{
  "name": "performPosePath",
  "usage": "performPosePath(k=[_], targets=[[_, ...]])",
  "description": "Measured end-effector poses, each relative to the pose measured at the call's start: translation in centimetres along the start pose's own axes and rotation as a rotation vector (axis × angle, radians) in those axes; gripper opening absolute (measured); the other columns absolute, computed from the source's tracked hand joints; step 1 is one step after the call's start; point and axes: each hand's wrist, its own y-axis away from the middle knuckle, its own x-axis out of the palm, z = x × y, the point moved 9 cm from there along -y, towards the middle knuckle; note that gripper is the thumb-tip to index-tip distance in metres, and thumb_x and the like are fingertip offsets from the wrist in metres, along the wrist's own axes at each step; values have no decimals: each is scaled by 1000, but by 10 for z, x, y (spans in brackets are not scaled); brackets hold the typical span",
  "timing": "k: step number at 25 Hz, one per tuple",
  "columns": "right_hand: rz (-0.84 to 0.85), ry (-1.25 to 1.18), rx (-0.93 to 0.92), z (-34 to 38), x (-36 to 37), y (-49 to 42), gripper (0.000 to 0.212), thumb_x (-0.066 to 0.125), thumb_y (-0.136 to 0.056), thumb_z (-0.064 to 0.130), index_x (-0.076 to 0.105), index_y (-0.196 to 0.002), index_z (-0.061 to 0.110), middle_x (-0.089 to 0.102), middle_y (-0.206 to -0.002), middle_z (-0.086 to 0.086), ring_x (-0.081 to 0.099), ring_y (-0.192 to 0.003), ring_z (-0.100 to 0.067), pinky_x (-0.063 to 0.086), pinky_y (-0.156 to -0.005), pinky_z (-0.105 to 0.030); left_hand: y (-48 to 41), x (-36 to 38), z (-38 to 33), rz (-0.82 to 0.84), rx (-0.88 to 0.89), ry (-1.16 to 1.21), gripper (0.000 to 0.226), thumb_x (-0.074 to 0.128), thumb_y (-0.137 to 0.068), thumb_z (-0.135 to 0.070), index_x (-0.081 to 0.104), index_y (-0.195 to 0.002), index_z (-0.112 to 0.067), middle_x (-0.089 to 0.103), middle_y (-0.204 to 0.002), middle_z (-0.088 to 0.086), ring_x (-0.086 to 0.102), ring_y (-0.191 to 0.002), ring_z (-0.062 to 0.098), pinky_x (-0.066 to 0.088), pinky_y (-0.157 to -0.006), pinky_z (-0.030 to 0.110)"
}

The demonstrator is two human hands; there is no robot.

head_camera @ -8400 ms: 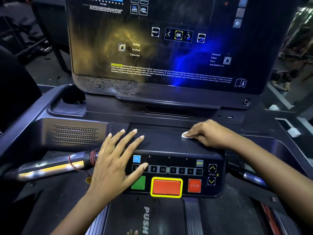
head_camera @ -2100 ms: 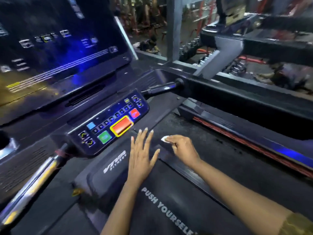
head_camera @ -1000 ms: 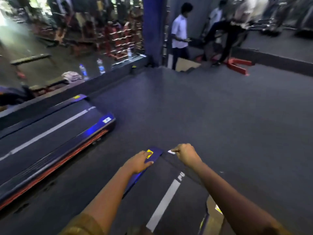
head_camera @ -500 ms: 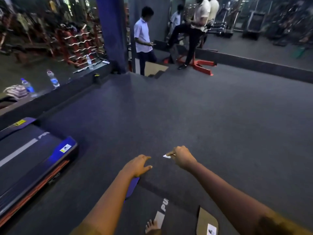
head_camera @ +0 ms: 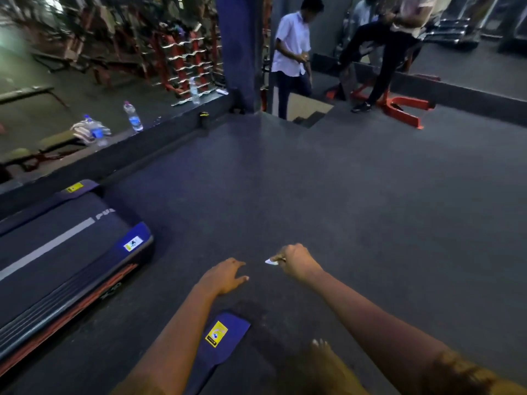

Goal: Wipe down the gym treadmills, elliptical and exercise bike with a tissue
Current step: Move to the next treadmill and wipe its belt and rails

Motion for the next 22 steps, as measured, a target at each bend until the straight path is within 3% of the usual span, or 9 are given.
performPosePath(k=[4, 8, 14, 22], targets=[[87, 89, -235, 11, 44, -83, 31, 49, -92, 9, 66, -117, 15, 63, -123, -4, 56, -115, -23, 39, -97, -23, -37, 26, 60, -83, -164, 77, 55, 45, -99, -40, 35, -146, -13, 38, -148, 7, 34, -137, 19, 24, -111, 26], [138, 185, -452, -10, 97, -180, 32, 49, -92, 8, 66, -117, 17, 64, -121, -6, 57, -113, -25, 43, -92, -26, -93, 63, 116, -181, -396, 187, 54, 47, -99, -37, 37, -144, -10, 40, -147, 11, 36, -136, 21, 22, -109, 23], [192, 181, -586, -27, 101, -243, 26, 56, -93, 30, 67, -115, 22, 64, -119, -9, 58, -110, -29, 45, -90, -30, -113, 83, 113, -146, -594, 271, 55, 48, -98, -38, 36, -145, -11, 37, -149, 13, 35, -137, 24, 24, -109, 24], [315, 214, -935, 99, 128, -289, 36, 47, -87, 3, 69, -112, 18, 65, -118, -6, 58, -113, -25, 44, -97, -30, -79, 38, 188, -310, -860, 344, 58, 49, -97, -39, 34, -146, -11, 38, -148, 15, 37, -136, 26, 27, -106, 26]])
